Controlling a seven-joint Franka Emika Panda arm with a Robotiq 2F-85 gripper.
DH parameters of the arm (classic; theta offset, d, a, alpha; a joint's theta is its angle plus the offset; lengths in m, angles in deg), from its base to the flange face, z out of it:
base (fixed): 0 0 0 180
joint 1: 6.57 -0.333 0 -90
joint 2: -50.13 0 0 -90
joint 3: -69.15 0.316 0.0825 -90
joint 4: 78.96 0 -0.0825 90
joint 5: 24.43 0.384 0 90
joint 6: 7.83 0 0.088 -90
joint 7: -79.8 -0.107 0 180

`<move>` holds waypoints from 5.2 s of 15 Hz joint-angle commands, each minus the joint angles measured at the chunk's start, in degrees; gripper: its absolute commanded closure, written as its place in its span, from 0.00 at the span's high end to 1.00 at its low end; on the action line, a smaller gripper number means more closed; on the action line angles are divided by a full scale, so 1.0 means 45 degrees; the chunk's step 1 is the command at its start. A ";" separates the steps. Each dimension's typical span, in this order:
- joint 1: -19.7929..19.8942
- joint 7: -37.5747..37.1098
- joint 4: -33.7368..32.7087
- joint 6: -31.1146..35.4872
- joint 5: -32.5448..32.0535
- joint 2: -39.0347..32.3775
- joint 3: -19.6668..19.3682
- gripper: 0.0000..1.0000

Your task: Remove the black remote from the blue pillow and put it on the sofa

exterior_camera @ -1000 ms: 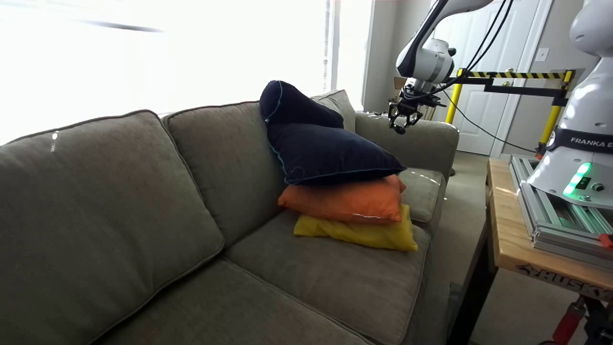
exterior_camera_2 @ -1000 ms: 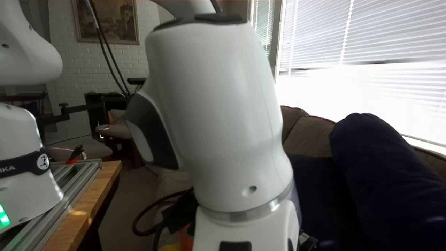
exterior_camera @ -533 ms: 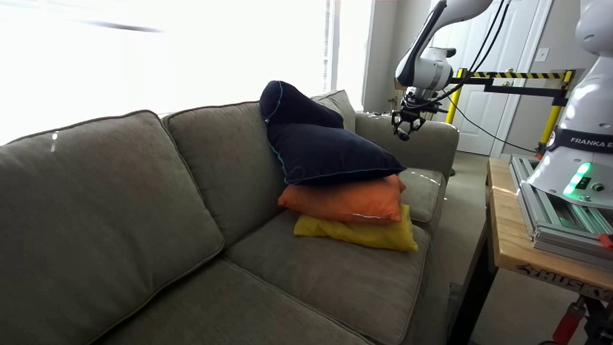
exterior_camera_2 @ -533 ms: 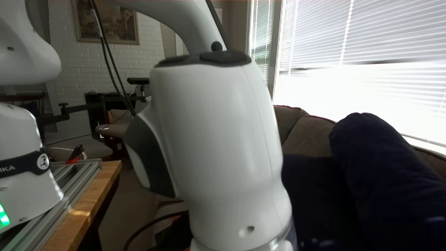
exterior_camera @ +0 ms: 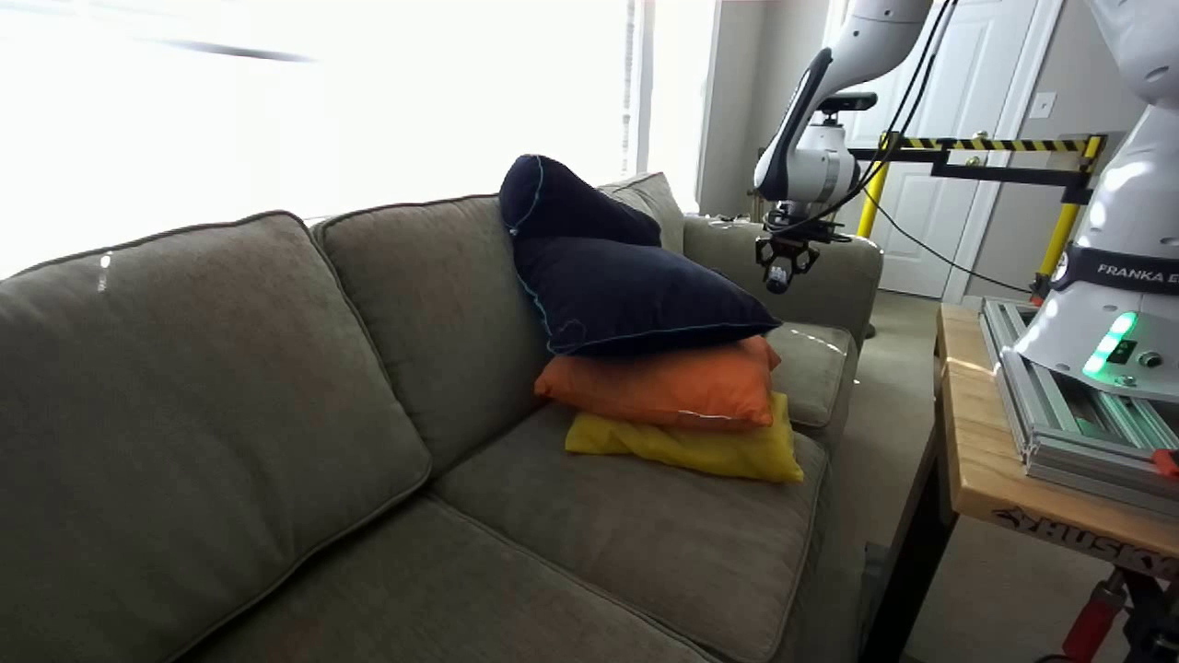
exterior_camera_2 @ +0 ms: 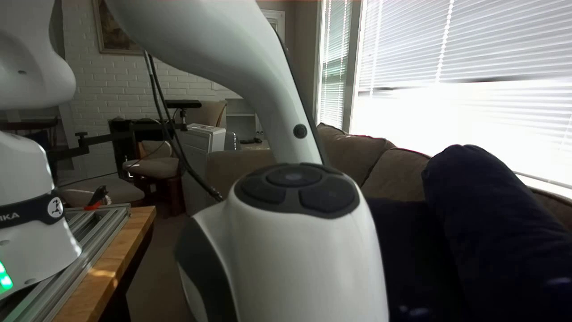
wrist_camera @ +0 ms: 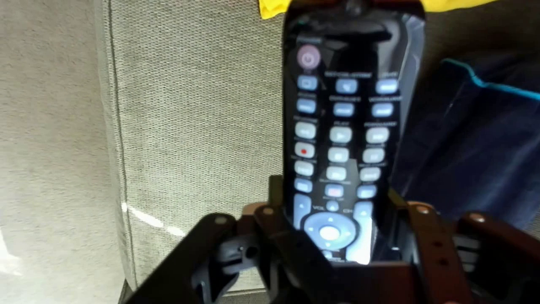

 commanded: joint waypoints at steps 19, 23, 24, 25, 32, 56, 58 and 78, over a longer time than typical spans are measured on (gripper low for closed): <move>-0.0571 -0.2752 -0.4168 -0.1589 0.0164 -0.4152 -0.1334 0.28; -0.0476 -0.2689 -0.4573 -0.1462 0.0187 -0.4549 -0.1263 0.28; -0.0524 -0.2716 -0.4613 -0.1493 0.0169 -0.4589 -0.1314 0.28; -0.0516 -0.2720 -0.4690 -0.1482 0.0181 -0.4669 -0.1296 0.28; -0.0523 -0.2755 -0.4980 -0.1545 0.0157 -0.5003 -0.1397 0.28; -0.0785 -0.2713 -0.4614 -0.1752 0.0265 -0.3731 -0.1141 1.00; -0.0799 -0.2587 -0.4484 -0.1962 0.0243 -0.3358 -0.0960 1.00; -0.3322 0.0204 0.0637 -0.5118 -0.2195 0.4406 -0.1352 1.00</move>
